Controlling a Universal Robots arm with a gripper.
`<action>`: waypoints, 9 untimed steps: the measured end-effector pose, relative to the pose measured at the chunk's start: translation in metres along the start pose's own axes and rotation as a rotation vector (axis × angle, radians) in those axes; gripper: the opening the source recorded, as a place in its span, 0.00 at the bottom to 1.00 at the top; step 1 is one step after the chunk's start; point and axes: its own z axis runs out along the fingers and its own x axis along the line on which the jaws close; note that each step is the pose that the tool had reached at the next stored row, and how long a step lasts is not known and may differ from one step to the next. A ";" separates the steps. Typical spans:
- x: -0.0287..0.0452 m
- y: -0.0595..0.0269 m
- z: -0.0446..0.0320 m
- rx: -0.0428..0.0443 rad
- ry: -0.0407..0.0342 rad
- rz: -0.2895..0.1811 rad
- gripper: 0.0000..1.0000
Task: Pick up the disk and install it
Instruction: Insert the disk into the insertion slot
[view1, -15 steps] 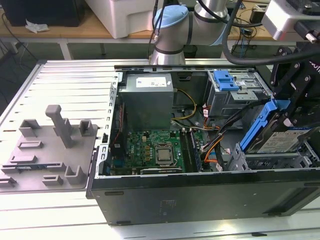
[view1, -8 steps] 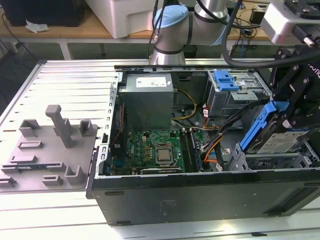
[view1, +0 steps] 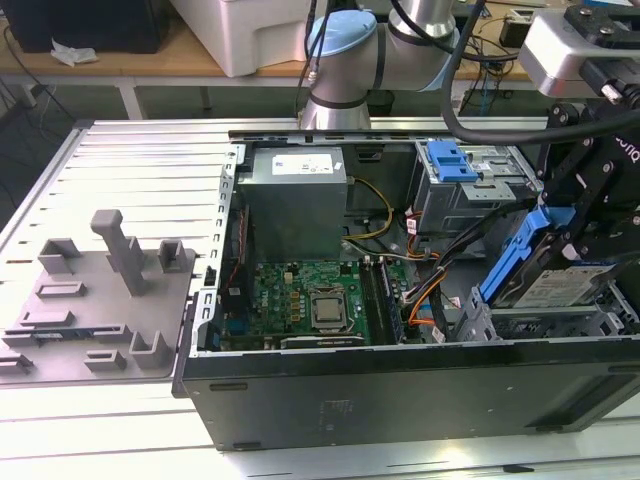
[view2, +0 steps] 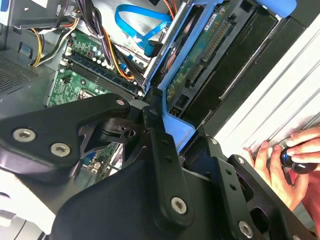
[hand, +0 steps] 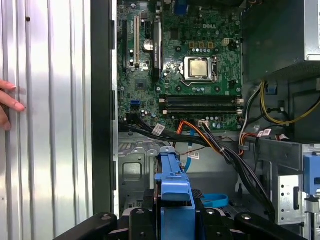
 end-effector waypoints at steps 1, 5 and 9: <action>0.0000 0.0000 0.0004 0.0000 -0.0001 0.000 0.37; 0.0000 0.0000 0.0006 0.0001 -0.0003 0.000 0.37; 0.0000 0.0000 0.0007 0.0000 -0.0002 0.000 0.50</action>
